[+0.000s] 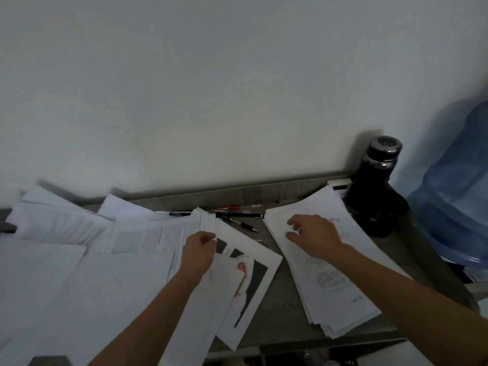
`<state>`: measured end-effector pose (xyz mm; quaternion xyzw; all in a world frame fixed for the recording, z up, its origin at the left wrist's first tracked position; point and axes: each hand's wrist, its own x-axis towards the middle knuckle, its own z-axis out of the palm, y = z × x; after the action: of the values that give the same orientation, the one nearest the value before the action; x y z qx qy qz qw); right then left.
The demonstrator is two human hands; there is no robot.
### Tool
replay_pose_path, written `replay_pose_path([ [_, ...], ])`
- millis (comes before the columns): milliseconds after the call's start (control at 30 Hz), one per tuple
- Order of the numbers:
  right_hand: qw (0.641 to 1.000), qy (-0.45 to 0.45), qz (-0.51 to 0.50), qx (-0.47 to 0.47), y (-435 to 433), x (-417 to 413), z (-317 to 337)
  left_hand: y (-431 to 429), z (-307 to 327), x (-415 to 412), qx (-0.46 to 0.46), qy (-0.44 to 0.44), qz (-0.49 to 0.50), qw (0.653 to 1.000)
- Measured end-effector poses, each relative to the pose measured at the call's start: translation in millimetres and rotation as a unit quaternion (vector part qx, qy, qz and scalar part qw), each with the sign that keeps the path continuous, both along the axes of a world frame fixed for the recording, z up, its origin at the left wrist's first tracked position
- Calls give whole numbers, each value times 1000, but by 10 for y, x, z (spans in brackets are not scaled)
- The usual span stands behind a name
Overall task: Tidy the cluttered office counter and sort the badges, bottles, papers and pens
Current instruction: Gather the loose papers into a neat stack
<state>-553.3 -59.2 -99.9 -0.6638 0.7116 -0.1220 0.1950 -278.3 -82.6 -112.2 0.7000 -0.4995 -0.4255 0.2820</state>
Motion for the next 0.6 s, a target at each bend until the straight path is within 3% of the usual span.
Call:
replay_pose_path([
  [133, 986, -153, 24, 63, -162, 722, -93, 65, -75, 777, -9, -115, 0, 993],
  [300, 903, -382, -87, 177, -329, 1467, -183, 196, -248, 1674, 10, -295, -16, 955],
  [433, 859, -442, -176, 191, -542, 1968, -158, 374, -376, 2196, 77, -373, -91, 920],
  [600, 873, -432, -176, 142, -669, 2371, -214, 459, -382, 2231, 55, -351, -201, 913],
])
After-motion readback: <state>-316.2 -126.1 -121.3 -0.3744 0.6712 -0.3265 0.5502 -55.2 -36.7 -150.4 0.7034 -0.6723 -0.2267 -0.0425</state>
